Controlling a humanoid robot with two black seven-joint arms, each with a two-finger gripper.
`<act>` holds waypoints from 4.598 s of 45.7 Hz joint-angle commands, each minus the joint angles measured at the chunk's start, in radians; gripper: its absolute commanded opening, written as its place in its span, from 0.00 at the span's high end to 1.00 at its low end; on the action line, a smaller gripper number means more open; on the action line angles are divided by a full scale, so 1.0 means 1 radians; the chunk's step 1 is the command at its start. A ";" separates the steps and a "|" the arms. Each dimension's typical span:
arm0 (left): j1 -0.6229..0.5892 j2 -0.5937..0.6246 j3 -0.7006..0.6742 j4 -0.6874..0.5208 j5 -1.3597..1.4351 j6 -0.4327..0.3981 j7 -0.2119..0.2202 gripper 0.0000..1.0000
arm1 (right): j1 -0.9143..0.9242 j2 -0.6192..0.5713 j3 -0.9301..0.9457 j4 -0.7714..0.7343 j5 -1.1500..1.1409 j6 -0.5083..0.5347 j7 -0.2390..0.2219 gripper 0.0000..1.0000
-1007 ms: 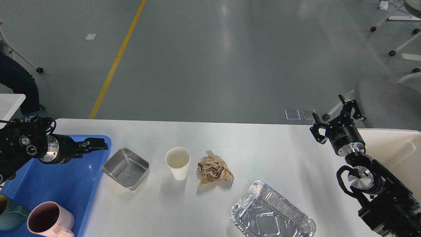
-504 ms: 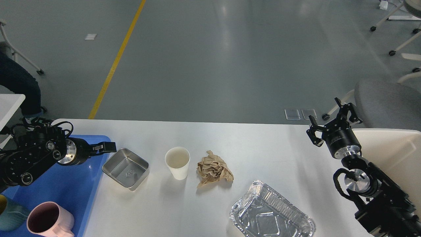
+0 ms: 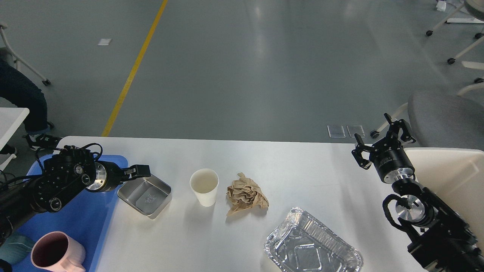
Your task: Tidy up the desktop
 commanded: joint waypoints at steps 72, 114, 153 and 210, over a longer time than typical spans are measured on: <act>-0.009 0.003 0.091 0.013 -0.011 -0.038 0.069 0.64 | -0.015 0.000 0.002 0.000 0.000 0.000 0.003 0.00; -0.021 0.004 0.092 0.014 -0.006 -0.029 0.069 1.00 | -0.023 0.000 0.002 0.001 0.000 0.000 0.003 0.00; -0.262 0.722 -0.027 -0.521 -0.103 -0.444 0.058 1.00 | -0.010 -0.012 0.008 0.001 0.000 -0.005 0.003 0.00; -0.158 0.699 -0.069 -0.216 -0.181 -0.288 0.023 1.00 | 0.005 -0.015 0.002 0.001 0.000 -0.009 0.000 0.00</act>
